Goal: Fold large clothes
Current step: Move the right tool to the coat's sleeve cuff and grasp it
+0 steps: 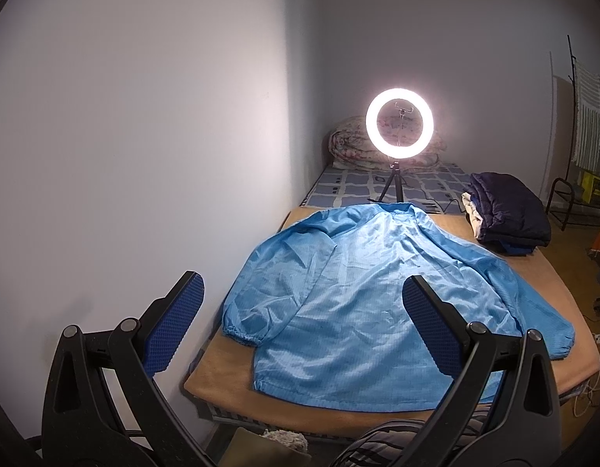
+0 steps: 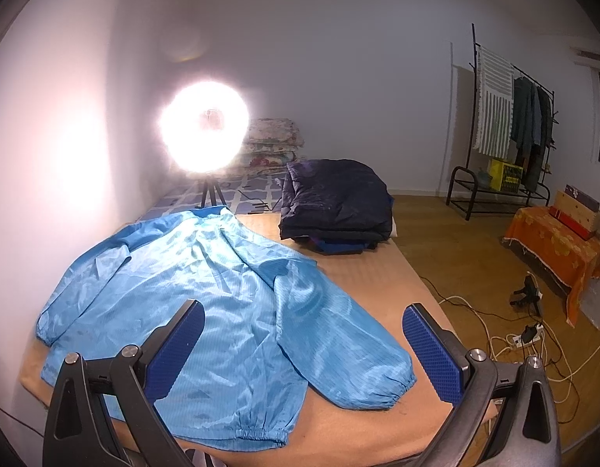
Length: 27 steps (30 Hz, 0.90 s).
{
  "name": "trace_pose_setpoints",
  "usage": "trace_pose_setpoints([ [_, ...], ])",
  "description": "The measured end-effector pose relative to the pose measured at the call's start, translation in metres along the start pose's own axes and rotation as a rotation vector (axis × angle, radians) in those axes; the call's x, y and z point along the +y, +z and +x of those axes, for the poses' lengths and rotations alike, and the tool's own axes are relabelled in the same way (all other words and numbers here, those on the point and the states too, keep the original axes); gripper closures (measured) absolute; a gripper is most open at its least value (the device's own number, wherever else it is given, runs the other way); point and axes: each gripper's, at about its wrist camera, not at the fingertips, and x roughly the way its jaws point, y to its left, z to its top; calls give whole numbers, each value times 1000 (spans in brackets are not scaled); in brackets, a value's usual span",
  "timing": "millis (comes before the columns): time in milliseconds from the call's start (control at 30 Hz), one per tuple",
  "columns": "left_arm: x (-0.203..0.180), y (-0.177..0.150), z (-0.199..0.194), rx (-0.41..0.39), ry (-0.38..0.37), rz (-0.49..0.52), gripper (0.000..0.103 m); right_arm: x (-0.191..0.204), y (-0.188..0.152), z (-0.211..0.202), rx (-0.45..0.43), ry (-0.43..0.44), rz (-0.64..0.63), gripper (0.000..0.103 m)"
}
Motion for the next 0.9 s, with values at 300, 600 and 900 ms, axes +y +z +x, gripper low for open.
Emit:
trace_pose_setpoints([
  [300,23,-25,8,-29,81,35,0,27,13,18,-23,52,-61,0],
  [600,64,-71,16,-4,172,20,0,77,51,40,-121,294,-169,0],
  [900,94,-115,20,72,146,-53,11,180,86,94,35,543,-336,5],
])
